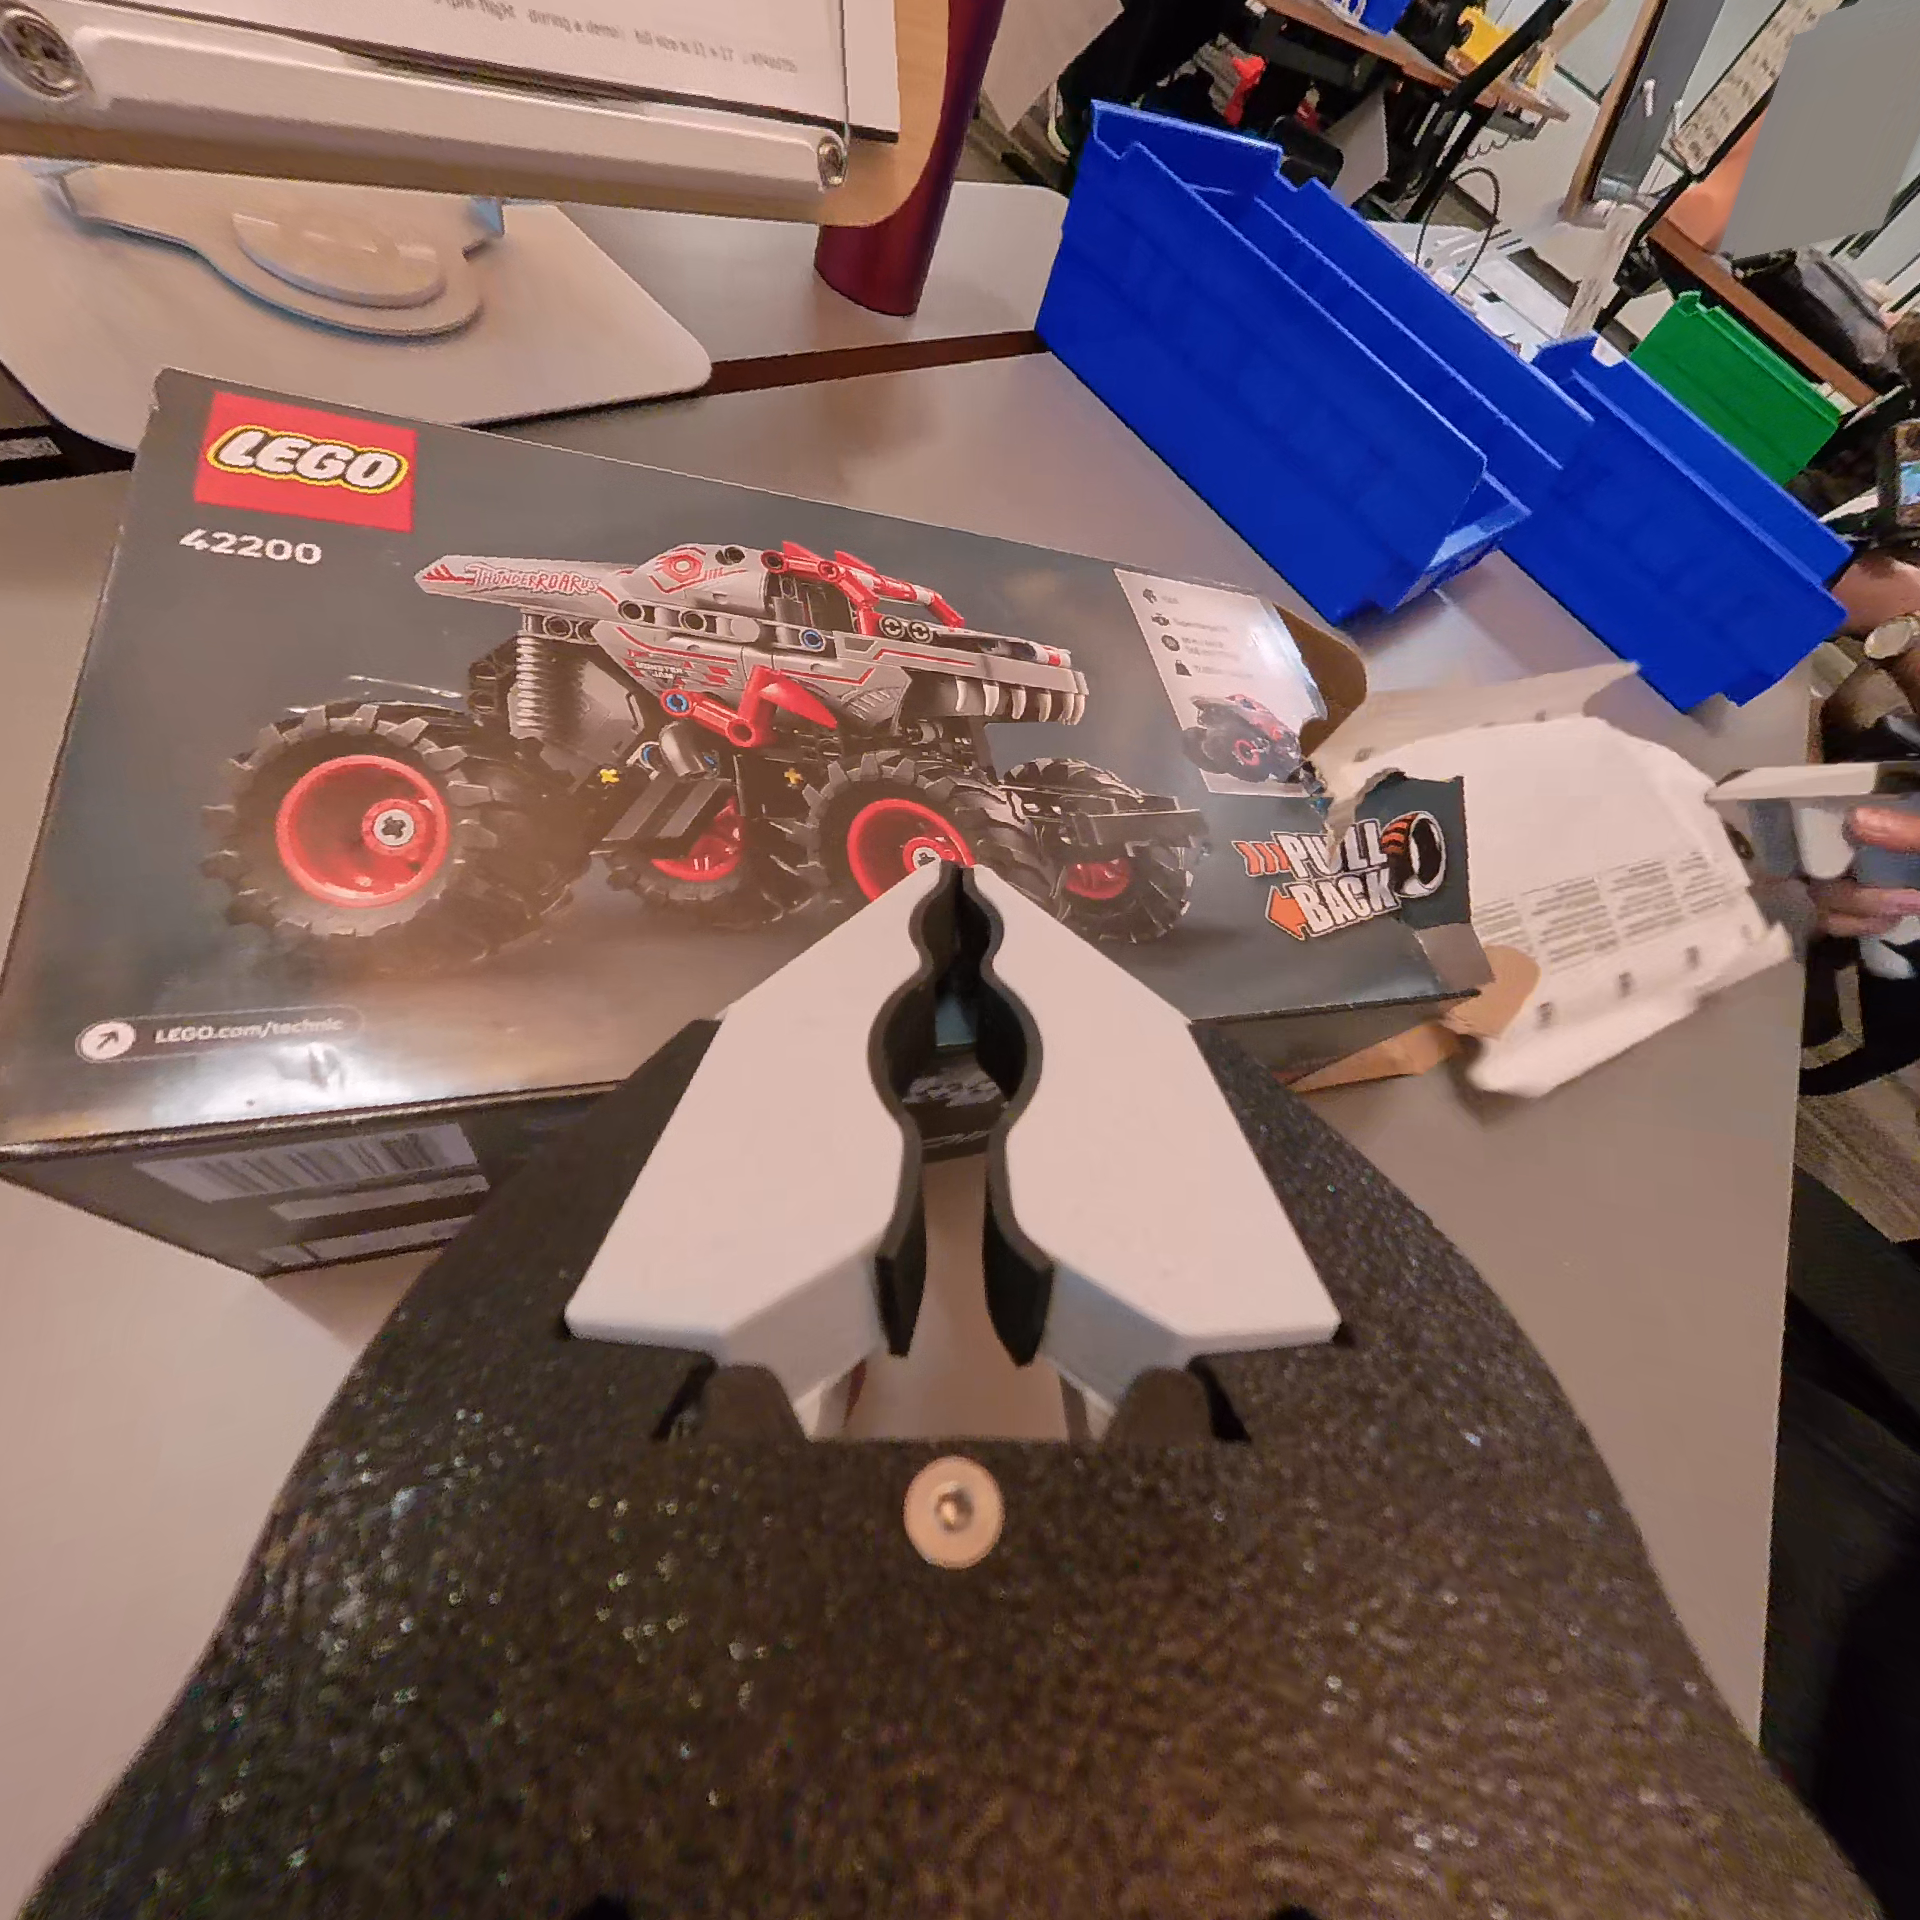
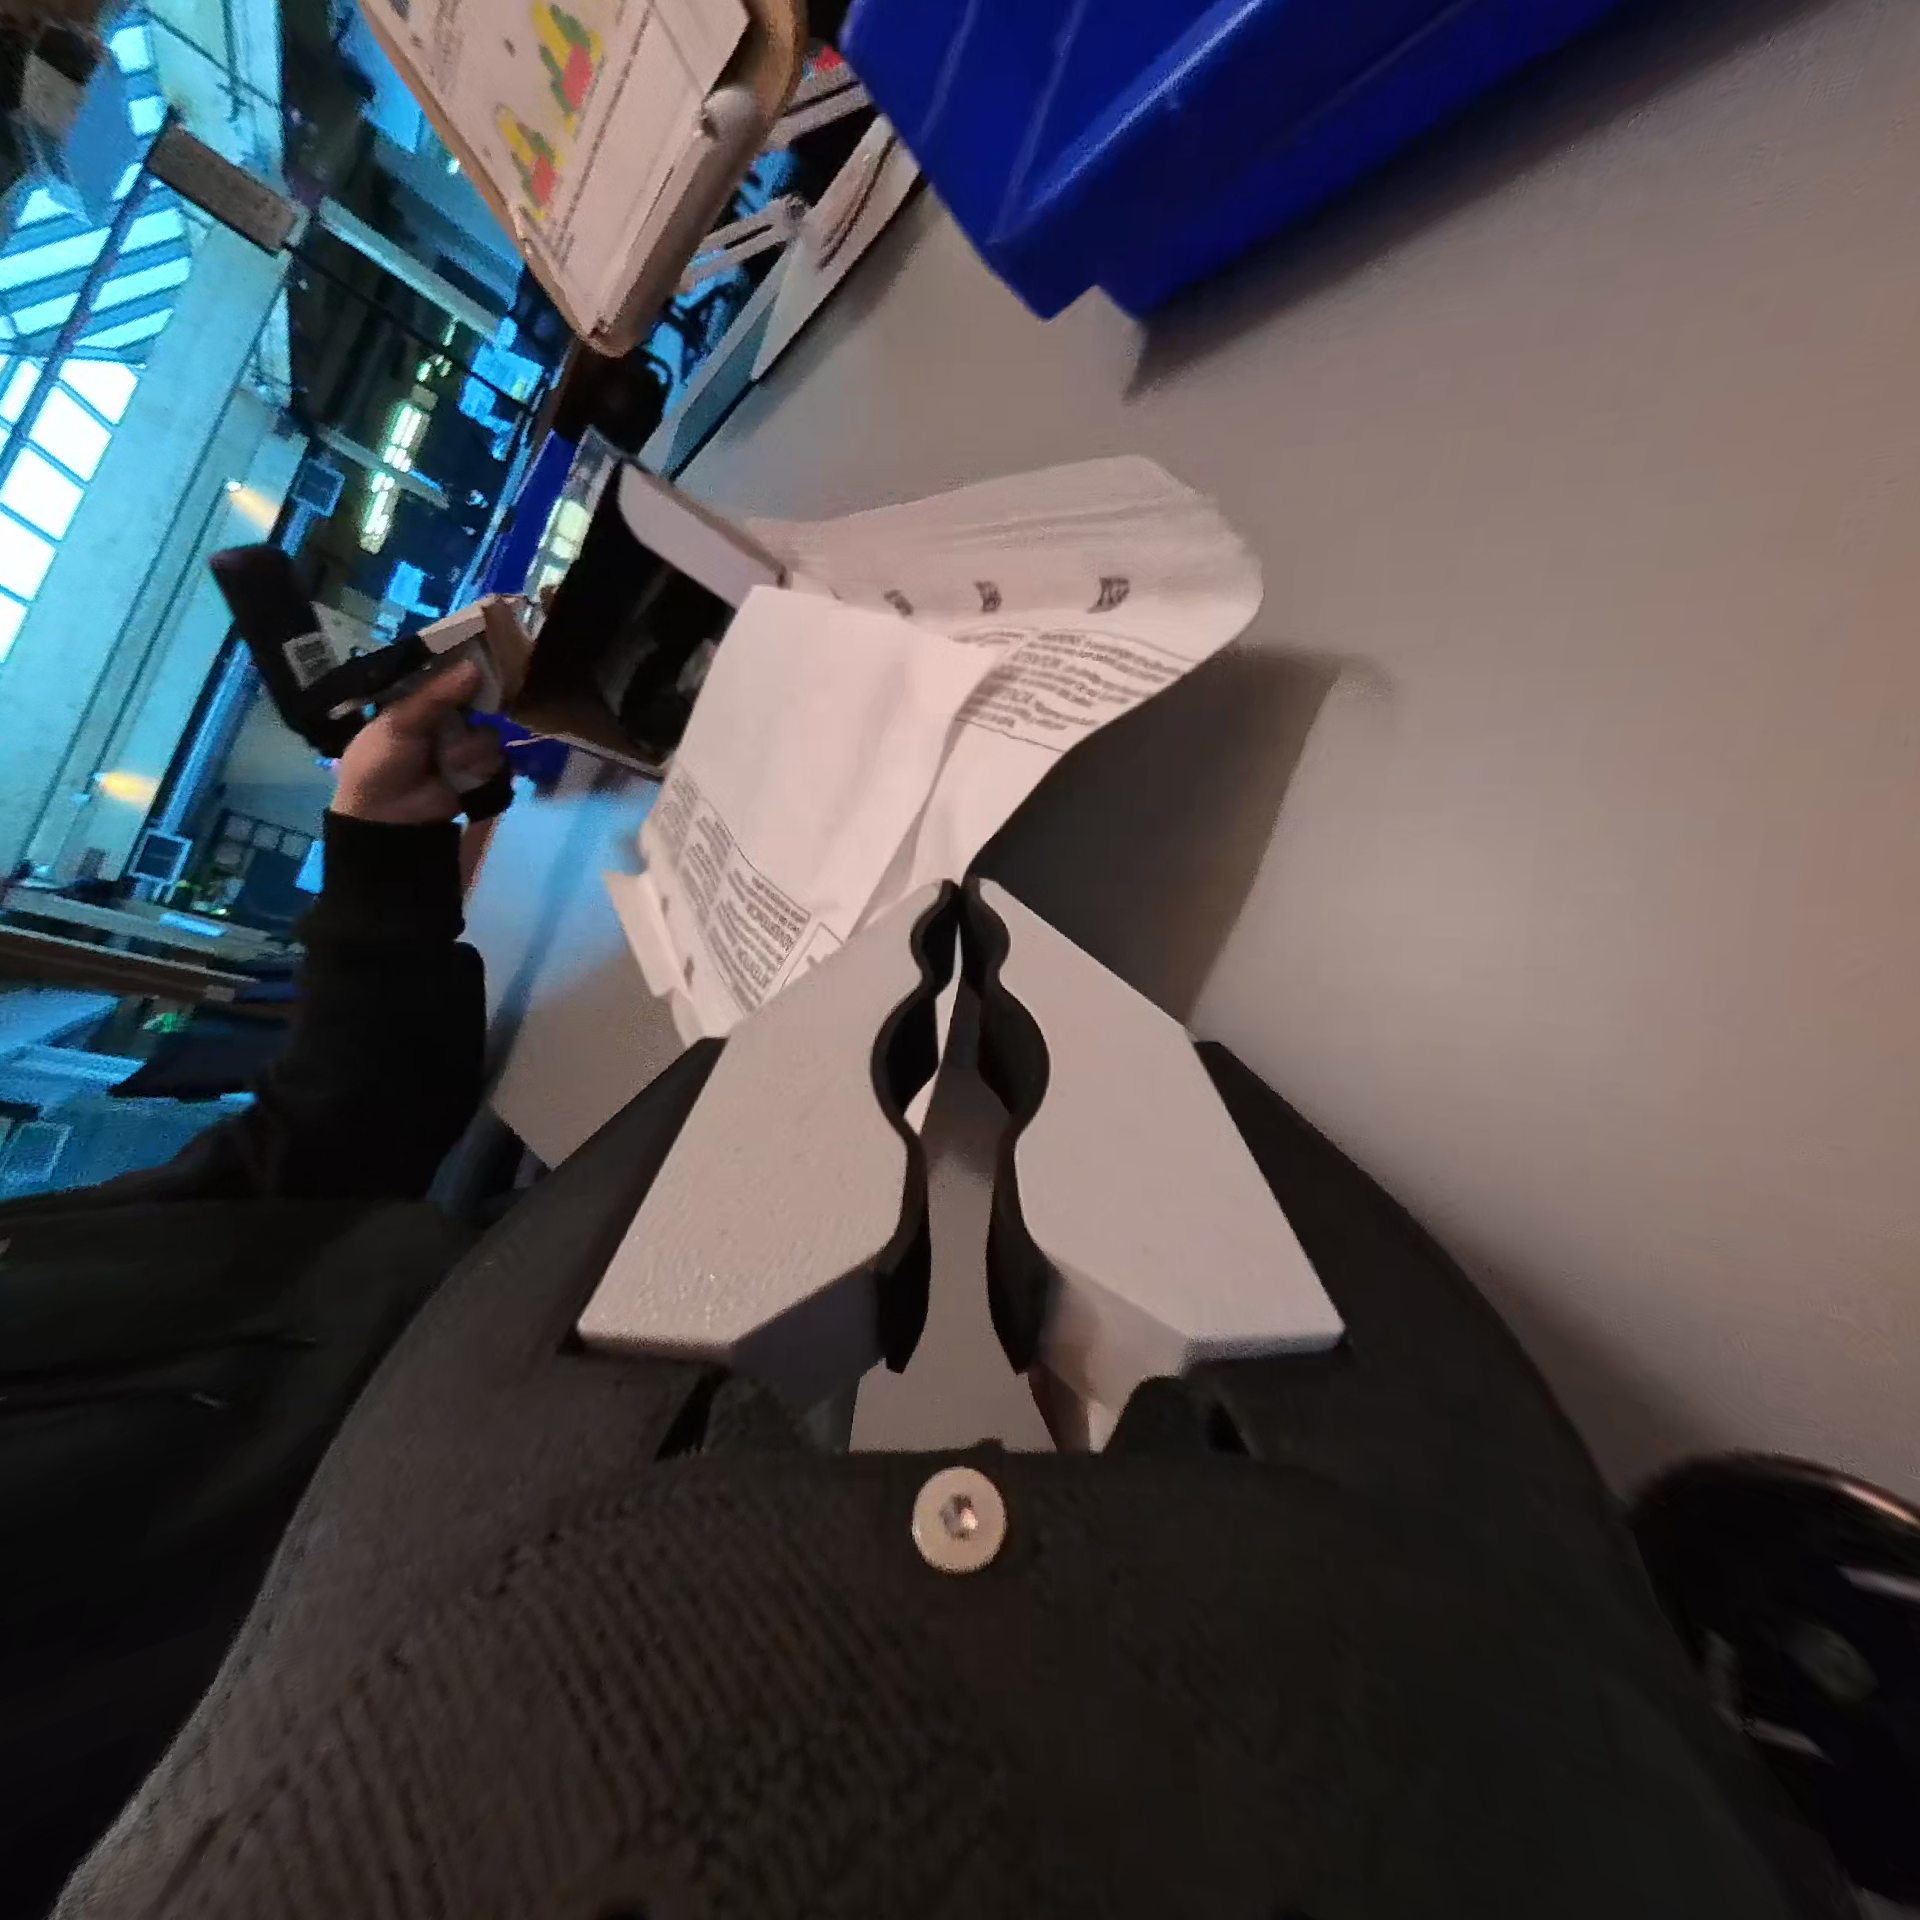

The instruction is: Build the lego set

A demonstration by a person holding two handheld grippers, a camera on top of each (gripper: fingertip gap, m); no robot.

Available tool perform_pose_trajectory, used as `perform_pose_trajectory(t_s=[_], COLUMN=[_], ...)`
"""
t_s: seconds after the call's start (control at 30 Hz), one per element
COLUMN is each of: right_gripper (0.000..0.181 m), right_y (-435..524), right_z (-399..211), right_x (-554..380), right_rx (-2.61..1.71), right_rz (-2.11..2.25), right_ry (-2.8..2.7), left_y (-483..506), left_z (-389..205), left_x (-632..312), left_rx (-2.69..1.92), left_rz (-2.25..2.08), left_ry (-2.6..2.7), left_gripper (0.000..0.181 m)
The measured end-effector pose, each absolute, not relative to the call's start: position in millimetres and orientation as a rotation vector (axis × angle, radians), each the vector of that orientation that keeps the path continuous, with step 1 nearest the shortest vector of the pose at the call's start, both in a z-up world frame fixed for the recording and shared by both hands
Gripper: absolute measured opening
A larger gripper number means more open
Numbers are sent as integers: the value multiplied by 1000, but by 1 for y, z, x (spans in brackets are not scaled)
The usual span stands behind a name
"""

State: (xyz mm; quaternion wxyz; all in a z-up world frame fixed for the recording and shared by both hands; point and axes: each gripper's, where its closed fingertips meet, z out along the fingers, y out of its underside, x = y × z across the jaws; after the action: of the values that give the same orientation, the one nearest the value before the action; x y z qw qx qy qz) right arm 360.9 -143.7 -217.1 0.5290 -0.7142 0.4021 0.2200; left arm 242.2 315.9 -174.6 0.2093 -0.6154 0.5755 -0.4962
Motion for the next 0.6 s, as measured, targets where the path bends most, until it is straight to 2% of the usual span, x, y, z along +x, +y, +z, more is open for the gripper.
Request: perform_pose_trajectory(t_s=[0.03, 0.23, 0.27, 0.37, 0.4, 0.47, 0.53, 0.6], right_gripper=[0, 0, 6, 50, 54, 60, 56, 57], right_y=[-156, -198, -200, -207, -201, -166, -105, -34], right_z=[-222, -234, -236, -227, -210, -160, -120, -111], right_x=[370, 388, 388, 398, 401, 388, 354, 315], right_rx=[-1722, -1745, -1782, -1906, -1924, -1947, -1975, -2005], right_rz=[479, 470, 446, 216, 113, -58, -155, -184], right_ry=[996, 1078, 1077, 1114, 1072, 810, 432, 104], left_y=[316, 318, 318, 318, 318, 318, 318, 318], left_z=[-175, -175, -175, -175, -175, -175, -175, -175], left_x=[242, 242, 242, 242, 242, 242, 242, 242], left_rx=[-1714, -1723, -1725, -1735, -1736, -1736, -1735, -1734], left_rz=[-1384, -1383, -1384, -1379, -1373, -1360, -1358, -1366], left_ry=[1601, 1608, 1609, 1618, 1623, 1631, 1633, 1629], left_gripper=[0, 0, 0, 0, 0, 0, 0, 0])
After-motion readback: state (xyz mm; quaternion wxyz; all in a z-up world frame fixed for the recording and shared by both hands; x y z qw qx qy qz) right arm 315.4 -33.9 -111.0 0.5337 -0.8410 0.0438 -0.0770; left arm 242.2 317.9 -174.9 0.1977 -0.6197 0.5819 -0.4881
